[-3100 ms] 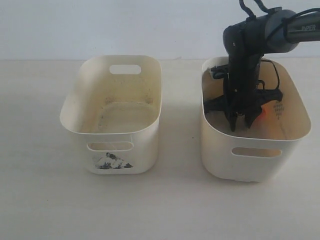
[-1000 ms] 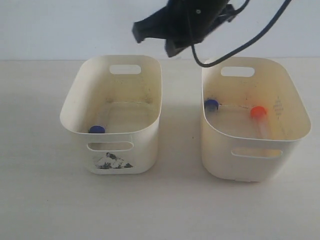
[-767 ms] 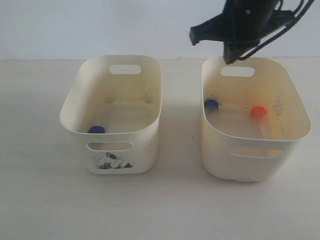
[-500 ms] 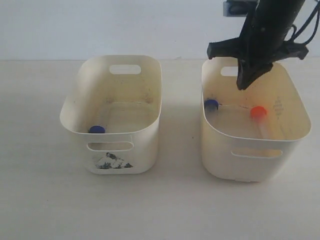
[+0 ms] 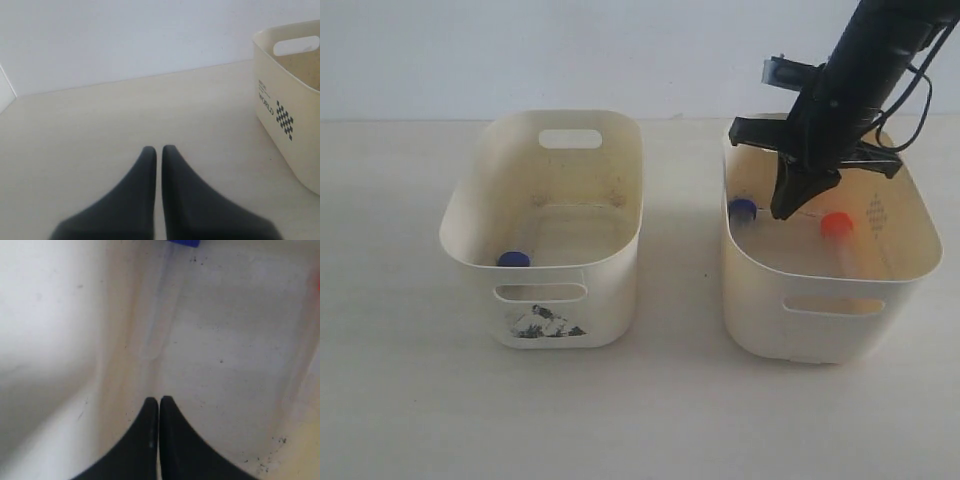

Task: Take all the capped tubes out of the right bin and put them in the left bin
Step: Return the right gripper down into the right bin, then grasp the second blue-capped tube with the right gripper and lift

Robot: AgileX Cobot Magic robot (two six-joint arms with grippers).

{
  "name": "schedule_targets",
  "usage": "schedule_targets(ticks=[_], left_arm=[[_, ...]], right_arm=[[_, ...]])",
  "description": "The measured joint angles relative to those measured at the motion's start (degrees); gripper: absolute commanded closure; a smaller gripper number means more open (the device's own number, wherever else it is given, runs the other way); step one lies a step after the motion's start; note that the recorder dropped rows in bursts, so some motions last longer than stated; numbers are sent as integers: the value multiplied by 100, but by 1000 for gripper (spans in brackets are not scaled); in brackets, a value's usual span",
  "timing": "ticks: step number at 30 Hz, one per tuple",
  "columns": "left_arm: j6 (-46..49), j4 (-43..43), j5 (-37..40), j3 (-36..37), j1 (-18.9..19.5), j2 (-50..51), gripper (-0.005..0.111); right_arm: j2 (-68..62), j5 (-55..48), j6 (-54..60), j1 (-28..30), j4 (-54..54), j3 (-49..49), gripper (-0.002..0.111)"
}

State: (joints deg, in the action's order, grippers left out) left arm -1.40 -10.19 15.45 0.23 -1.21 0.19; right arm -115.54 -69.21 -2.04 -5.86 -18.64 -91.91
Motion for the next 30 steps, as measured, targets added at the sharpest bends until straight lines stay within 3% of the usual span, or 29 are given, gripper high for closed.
schedule_targets(ticks=[17, 30], left_arm=[[0, 0, 0, 0, 0, 0, 102], [0, 0, 0, 0, 0, 0, 102]], right_arm=[[-113, 1620, 441, 25, -593, 1048, 108], [-113, 1807, 462, 25, -364, 1081, 108]])
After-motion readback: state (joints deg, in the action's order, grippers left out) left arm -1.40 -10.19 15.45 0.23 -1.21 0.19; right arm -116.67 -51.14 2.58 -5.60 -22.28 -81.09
